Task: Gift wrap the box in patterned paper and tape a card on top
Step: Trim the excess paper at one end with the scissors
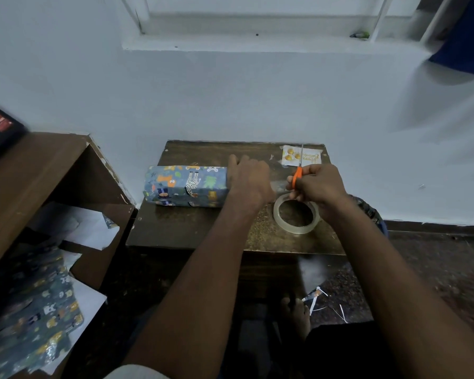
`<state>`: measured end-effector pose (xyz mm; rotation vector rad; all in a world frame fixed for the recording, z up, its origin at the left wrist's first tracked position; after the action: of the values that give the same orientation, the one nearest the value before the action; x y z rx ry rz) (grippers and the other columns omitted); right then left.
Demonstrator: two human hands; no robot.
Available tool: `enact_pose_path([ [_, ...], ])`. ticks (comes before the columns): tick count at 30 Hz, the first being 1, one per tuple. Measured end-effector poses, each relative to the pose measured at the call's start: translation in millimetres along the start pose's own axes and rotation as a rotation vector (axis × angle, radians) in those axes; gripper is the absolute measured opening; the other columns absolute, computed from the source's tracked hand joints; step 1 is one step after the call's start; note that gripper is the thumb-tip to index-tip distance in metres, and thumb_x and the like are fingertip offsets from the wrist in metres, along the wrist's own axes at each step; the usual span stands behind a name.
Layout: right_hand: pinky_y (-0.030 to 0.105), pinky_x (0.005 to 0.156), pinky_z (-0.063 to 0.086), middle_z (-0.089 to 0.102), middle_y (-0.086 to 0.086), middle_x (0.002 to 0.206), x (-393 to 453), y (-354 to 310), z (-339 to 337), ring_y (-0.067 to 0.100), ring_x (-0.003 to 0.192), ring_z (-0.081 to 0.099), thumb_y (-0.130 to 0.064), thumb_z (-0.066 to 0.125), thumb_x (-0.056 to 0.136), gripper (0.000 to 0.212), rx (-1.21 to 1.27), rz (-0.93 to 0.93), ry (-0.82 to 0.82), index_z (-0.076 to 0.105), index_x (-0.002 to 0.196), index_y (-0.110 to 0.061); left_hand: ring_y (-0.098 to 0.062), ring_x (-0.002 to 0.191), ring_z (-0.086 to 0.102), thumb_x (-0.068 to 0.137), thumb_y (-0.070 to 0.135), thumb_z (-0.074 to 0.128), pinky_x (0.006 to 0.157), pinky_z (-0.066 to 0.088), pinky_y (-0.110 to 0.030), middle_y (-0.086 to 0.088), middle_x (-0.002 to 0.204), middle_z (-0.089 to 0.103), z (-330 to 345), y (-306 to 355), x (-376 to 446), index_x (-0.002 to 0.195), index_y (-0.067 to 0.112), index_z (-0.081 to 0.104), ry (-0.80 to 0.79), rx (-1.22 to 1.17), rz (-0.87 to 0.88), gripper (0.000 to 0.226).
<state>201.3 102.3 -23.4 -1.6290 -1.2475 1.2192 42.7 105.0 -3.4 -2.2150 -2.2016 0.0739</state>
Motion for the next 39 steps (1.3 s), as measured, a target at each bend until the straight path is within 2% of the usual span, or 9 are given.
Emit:
enact_pose_path([
  [4, 0.029, 0.052, 0.055, 0.076, 0.02, 0.079, 6, -1, -5, 0.021, 0.056, 0.067, 0.007, 0.067, 0.092, 0.008, 0.028, -0.015, 0.011, 0.074, 0.09, 0.003, -0.024, 0.127, 0.051, 0.092, 0.044, 0.068, 0.11, 0.03, -0.046, -0.002, 0.124, 0.068, 4, 5, 7, 0.112, 0.021, 0.07, 0.021, 0.0, -0.01, 0.031],
  [11, 0.028, 0.051, 0.055, 0.077, 0.018, 0.081, 9, 0, -6, 0.02, 0.057, 0.068, 0.009, 0.065, 0.091, 0.012, 0.046, 0.002, -0.008, 0.075, 0.089, 0.003, -0.02, 0.097, 0.068, 0.094, 0.037, 0.069, 0.102, 0.035, -0.041, 0.003, 0.093, 0.075, -28, -23, 29, 0.096, 0.025, 0.075, 0.259, -0.111, -0.296, 0.013],
  [16, 0.027, 0.051, 0.056, 0.077, 0.01, 0.074, 13, -3, 0, 0.019, 0.055, 0.068, 0.005, 0.069, 0.091, 0.007, -0.021, -0.032, -0.003, 0.076, 0.092, 0.001, -0.022, 0.098, 0.068, 0.096, 0.036, 0.068, 0.1, 0.039, -0.04, 0.001, 0.099, 0.074, -17, -22, 52, 0.096, 0.019, 0.068, 0.2, -0.156, -0.269, 0.016],
  [23, 0.037, 0.08, 0.053, 0.075, 0.006, 0.094, 24, -17, -12, 0.029, 0.094, 0.07, -0.013, 0.078, 0.084, 0.015, -0.625, -0.252, 0.143, 0.08, 0.098, -0.017, -0.018, 0.096, 0.073, 0.089, 0.011, 0.064, 0.1, 0.055, -0.041, 0.008, 0.097, 0.081, -30, -58, 51, 0.089, 0.023, 0.084, 0.268, -0.665, -0.231, 0.023],
  [27, 0.038, 0.075, 0.042, 0.067, 0.018, 0.115, 24, -19, -19, 0.042, 0.106, 0.061, -0.028, 0.063, 0.101, 0.024, -0.969, -0.297, 0.215, 0.068, 0.115, -0.009, -0.007, 0.086, 0.072, 0.096, 0.02, 0.065, 0.093, 0.061, -0.036, 0.012, 0.103, 0.081, -32, -83, 29, 0.097, 0.026, 0.084, 0.28, -0.73, -0.194, 0.021],
  [29, 0.039, 0.074, 0.04, 0.065, 0.02, 0.115, 25, -18, -19, 0.041, 0.104, 0.061, -0.023, 0.06, 0.102, 0.02, -1.083, -0.314, 0.219, 0.065, 0.115, -0.007, -0.008, 0.093, 0.071, 0.103, 0.034, 0.061, 0.105, 0.053, -0.04, 0.011, 0.114, 0.079, -28, -84, 15, 0.109, 0.029, 0.082, 0.18, -0.676, -0.108, 0.021],
  [34, 0.039, 0.074, 0.047, 0.066, 0.021, 0.113, 22, -21, -8, 0.04, 0.101, 0.066, -0.002, 0.061, 0.095, 0.019, -1.236, -0.349, 0.208, 0.07, 0.112, -0.005, -0.017, 0.149, 0.036, 0.077, 0.087, 0.059, 0.118, 0.013, -0.048, 0.008, 0.158, 0.048, -8, -87, -21, 0.152, 0.037, 0.05, -0.105, -0.383, 0.101, 0.09],
  [37, 0.04, 0.077, 0.052, 0.067, 0.019, 0.115, 16, -22, 1, 0.037, 0.106, 0.066, 0.0, 0.061, 0.097, 0.022, -1.288, -0.335, 0.164, 0.068, 0.117, -0.004, -0.021, 0.151, 0.027, 0.062, 0.081, 0.082, 0.12, 0.011, -0.048, 0.005, 0.162, 0.037, 2, -89, -35, 0.161, 0.035, 0.03, -0.162, -0.201, 0.147, 0.121],
  [39, 0.038, 0.074, 0.046, 0.067, 0.018, 0.115, 12, -23, 1, 0.037, 0.106, 0.066, -0.002, 0.061, 0.097, 0.022, -1.291, -0.327, 0.161, 0.068, 0.118, -0.005, -0.022, 0.145, 0.032, 0.064, 0.064, 0.091, 0.116, 0.016, -0.046, 0.004, 0.155, 0.043, 2, -88, -36, 0.157, 0.034, 0.034, -0.126, -0.154, 0.152, 0.113],
])
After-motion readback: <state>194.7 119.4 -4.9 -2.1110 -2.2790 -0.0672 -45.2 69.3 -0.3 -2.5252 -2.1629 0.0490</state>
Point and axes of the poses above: each hand's wrist, its own x-axis towards the middle knuckle, its own z-axis out of the palm, y = z × x, the point moved 7 cm from there along x, towards the middle knuckle
